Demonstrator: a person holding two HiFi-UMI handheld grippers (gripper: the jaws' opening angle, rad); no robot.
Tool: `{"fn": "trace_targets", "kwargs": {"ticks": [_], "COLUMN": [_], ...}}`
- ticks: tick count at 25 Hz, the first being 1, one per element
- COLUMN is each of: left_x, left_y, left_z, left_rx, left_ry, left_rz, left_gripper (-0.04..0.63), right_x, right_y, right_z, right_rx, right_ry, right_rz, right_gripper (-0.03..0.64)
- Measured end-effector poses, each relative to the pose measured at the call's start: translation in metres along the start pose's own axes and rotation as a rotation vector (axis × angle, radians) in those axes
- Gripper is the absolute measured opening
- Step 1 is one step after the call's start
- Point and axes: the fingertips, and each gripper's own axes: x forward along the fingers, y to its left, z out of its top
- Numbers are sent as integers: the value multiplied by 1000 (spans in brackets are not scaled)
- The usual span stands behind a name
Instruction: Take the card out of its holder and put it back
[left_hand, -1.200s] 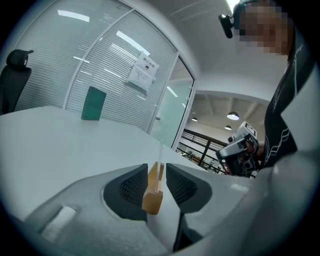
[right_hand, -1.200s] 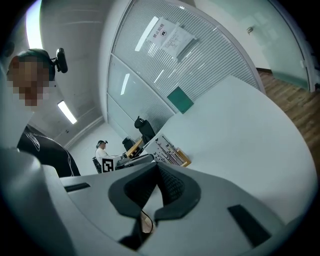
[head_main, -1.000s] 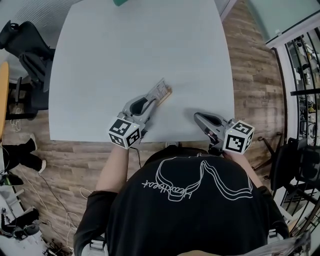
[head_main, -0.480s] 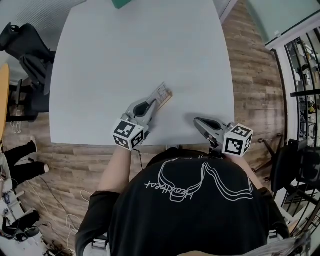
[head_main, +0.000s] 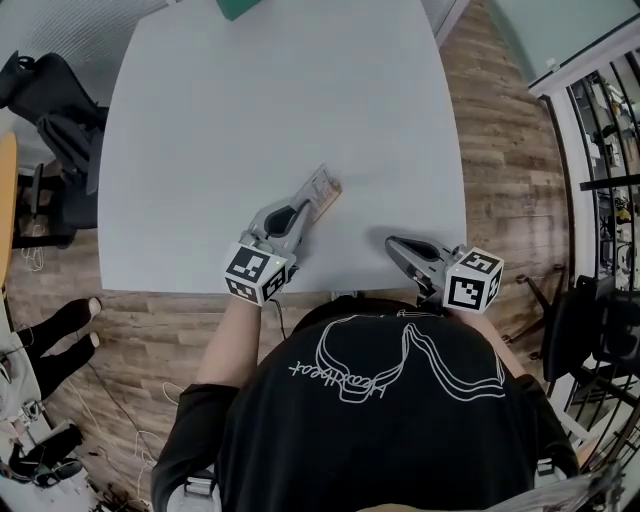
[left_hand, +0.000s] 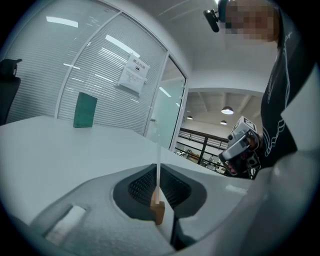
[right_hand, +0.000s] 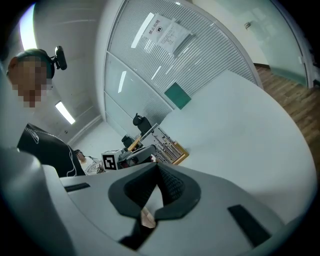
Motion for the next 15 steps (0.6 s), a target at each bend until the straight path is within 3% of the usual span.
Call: {"fn": "trace_targets", "kwargs": {"ticks": [15], "left_x": [-21], "left_y": [-11], "left_z": [53], "left_rx": [53], "left_ry": [-87], "left_rz": [79], "left_gripper": [25], "right_x": [-26], "right_y": [-1], "right_z": [8], "right_rx": [35], "right_ry": [-64], "right_rz": [43], "right_gripper": [9]}}
